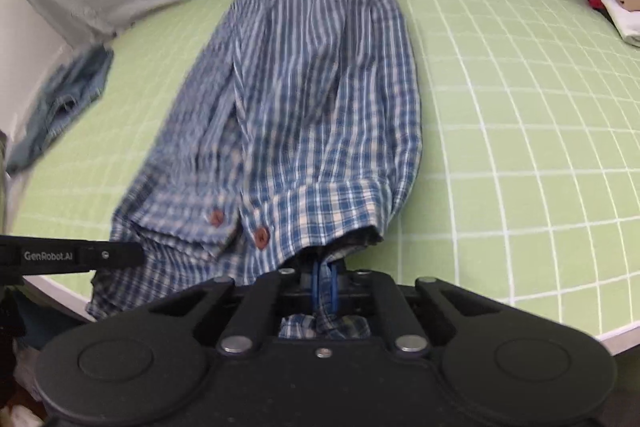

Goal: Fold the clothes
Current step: 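Grasp the shirt hem with both grippers and lift it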

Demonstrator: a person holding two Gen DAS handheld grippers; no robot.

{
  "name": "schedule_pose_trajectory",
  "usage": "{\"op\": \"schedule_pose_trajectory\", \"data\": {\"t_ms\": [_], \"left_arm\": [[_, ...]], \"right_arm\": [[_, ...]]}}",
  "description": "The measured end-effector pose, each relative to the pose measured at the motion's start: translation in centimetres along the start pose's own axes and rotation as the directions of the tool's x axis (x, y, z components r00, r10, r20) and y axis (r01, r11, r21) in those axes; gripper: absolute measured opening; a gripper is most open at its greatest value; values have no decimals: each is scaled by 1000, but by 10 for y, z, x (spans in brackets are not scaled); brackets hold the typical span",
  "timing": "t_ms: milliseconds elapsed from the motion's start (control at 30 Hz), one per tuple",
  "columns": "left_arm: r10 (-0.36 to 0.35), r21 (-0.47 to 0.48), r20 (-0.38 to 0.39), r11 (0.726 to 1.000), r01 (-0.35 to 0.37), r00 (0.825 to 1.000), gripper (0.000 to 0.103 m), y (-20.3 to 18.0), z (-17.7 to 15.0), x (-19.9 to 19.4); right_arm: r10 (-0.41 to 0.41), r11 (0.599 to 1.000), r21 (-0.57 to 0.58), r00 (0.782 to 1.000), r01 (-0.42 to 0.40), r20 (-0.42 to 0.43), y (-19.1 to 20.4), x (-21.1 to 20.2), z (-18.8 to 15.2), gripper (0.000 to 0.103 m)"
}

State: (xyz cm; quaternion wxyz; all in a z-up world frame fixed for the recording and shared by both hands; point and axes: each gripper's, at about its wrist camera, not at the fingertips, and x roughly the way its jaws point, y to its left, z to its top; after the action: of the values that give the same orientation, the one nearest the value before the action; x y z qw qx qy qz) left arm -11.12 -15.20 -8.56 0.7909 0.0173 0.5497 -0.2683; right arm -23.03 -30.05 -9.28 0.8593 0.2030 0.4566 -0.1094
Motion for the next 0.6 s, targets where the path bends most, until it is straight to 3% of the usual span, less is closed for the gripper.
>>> {"op": "schedule_pose_trajectory", "data": {"t_ms": [167,333,467,600], "left_arm": [[-39,7,118,999,39,992,2,-14,41,-25],[-40,4,209,999,40,977,2,-20,88,-24],[-44,-18,249,999,50,968,2,-19,116,-24],[-41,-53,241,997,56,970,2,-14,146,-6]], "right_arm": [[24,1000,-12,992,-23,127,9,-29,33,6],[46,999,-10,978,-45,206,12,-26,79,6],[53,998,4,970,-56,238,9,-12,113,6],[55,998,26,972,-63,230,0,8,138,6]]}}
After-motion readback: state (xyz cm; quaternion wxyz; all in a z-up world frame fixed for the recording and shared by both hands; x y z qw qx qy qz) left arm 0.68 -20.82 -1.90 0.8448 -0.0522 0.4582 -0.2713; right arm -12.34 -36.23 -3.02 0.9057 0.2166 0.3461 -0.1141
